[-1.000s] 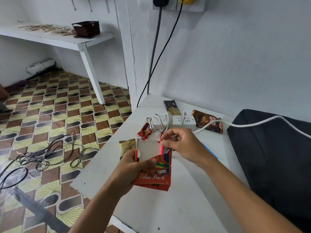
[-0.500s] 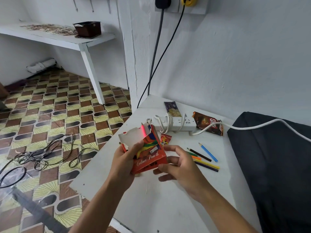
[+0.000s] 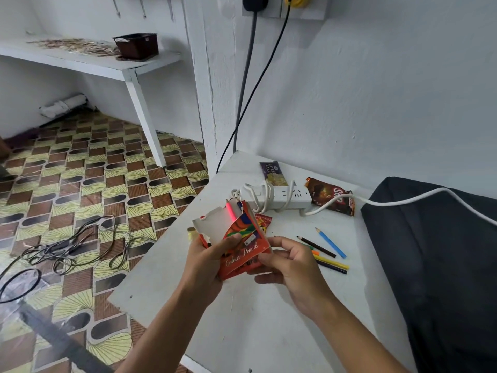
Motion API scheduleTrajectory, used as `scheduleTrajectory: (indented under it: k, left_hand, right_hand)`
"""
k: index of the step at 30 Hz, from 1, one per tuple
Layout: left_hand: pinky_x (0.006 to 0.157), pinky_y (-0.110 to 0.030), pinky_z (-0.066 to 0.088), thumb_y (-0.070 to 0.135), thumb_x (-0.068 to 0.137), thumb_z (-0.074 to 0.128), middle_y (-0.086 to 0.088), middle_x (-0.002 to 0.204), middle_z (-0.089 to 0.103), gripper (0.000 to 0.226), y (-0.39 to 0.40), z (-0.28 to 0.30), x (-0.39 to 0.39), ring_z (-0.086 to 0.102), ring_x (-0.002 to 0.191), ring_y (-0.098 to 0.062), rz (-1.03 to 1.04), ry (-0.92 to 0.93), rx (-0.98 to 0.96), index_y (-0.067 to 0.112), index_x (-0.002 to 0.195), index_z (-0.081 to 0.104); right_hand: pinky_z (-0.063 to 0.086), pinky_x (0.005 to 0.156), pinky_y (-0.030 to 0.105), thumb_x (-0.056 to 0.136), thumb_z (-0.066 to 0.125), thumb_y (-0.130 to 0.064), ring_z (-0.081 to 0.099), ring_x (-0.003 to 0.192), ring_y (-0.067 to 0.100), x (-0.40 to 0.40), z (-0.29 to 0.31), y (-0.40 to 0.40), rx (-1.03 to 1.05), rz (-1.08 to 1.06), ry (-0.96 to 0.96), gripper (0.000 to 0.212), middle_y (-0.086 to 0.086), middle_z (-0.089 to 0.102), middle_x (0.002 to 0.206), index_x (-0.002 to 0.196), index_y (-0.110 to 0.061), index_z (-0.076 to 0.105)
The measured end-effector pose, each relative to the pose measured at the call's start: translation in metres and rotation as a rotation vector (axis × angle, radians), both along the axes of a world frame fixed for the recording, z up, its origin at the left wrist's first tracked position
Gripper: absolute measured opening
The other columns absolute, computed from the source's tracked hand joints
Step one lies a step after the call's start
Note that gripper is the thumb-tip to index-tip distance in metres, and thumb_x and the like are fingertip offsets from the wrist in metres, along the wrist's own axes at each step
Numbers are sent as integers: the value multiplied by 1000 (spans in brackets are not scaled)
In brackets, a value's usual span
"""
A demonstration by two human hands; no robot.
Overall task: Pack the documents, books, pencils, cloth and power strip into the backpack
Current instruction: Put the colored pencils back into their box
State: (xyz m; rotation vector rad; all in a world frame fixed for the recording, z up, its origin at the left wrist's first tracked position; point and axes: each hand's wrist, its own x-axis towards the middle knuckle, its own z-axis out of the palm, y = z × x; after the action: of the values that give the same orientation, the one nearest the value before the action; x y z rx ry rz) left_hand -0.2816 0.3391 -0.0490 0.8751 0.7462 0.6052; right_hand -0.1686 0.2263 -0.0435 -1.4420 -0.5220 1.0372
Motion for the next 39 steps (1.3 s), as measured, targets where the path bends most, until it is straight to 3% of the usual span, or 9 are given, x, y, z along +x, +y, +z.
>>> scheduleTrajectory:
  k: [11,16,20,26,31,33,36,39]
  left_hand:
    - [58,-32,56,11,65,76,-21,104,70,67,5,-5,1,72,79,-30,-44,36,-13,3,127,54]
    - [58,-33,57,4,68,72,-24,101,70,59,7,-5,1,72,76,-31,-50,17,3,-3,124,54]
    - [54,-29,57,10,64,73,-13,88,74,56,8,-1,0,72,71,-27,-82,63,20,1,117,59]
    - [56,-30,58,10,60,74,-13,89,74,58,10,1,-1,73,73,-27,-86,82,17,4,115,59]
    - [56,-30,57,11,60,80,-18,95,72,67,11,3,-3,73,76,-30,-121,125,60,-3,120,54]
    - [59,-32,58,13,55,89,-20,101,70,81,13,2,-5,72,82,-32,-124,151,93,-1,124,49]
    - [66,-34,60,8,52,82,-15,97,72,73,13,-1,-7,72,85,-31,-149,170,196,6,119,53]
    - [71,-36,60,18,47,88,-7,95,72,80,11,-1,-10,72,87,-26,-214,250,330,13,119,53]
  right_hand:
    - [60,62,35,90,62,-9,72,69,30,4,0,1,1,-25,-49,13,12,75,80,103,-12,64]
    - [60,65,38,92,54,-1,72,77,32,4,-1,1,20,24,5,23,15,74,87,111,-9,64]
    - [60,63,34,92,58,-7,73,75,31,5,-2,-1,46,13,-5,22,15,75,86,114,-10,61]
    - [60,68,37,91,59,-2,72,81,31,5,-2,-4,91,90,-44,29,13,75,90,118,-12,58]
    - [60,65,36,88,64,-8,73,75,28,5,-5,-5,76,80,-140,27,8,75,86,111,-22,58]
    - [59,65,33,87,66,-7,72,80,23,6,-7,-6,76,91,-186,32,3,74,92,111,-25,56]
    - [57,70,28,78,63,-20,66,94,16,10,-5,-4,75,23,-266,34,-7,68,102,110,-30,56]
    - [57,75,26,88,64,-28,61,99,8,16,4,6,67,-89,-473,21,-12,63,105,108,-34,57]
